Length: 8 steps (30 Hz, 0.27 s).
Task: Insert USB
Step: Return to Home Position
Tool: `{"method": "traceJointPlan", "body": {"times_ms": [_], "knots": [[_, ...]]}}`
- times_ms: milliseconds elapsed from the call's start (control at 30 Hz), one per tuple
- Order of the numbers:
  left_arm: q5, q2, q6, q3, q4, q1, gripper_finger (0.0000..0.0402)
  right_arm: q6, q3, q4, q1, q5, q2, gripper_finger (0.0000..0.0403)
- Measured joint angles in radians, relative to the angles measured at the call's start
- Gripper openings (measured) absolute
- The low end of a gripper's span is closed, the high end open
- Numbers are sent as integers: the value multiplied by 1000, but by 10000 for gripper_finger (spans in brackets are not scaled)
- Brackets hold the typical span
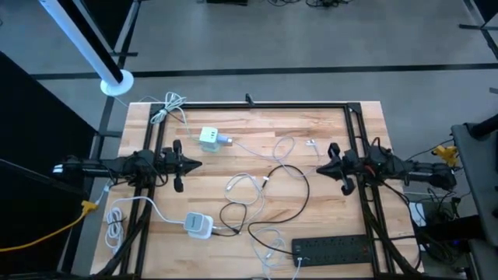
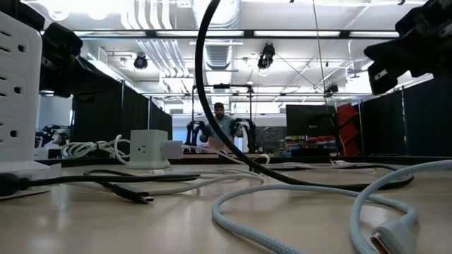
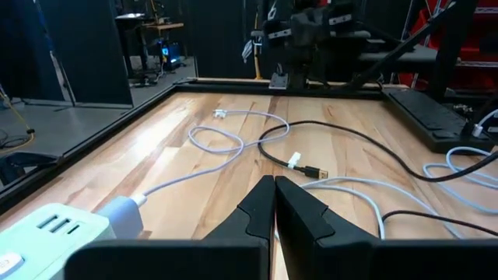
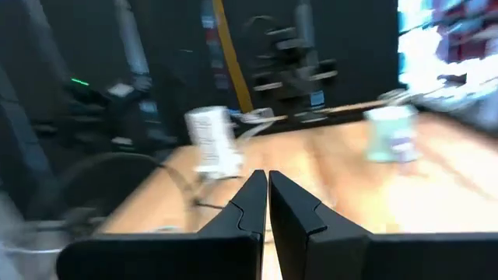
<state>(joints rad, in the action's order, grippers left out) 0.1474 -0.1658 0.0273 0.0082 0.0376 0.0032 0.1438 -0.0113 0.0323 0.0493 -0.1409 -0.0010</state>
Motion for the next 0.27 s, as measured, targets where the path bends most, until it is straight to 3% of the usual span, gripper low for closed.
{"method": "traceJointPlan", "body": {"times_ms": [100,200,267], "knots": [[0,-6,0,0,7,0,0,-66,0,-22,-77,157,1,0],[0,-13,0,0,1,0,0,-243,0,-20,-87,169,0,0],[0,-18,0,0,3,0,0,-273,0,-21,-87,165,0,0]]}}
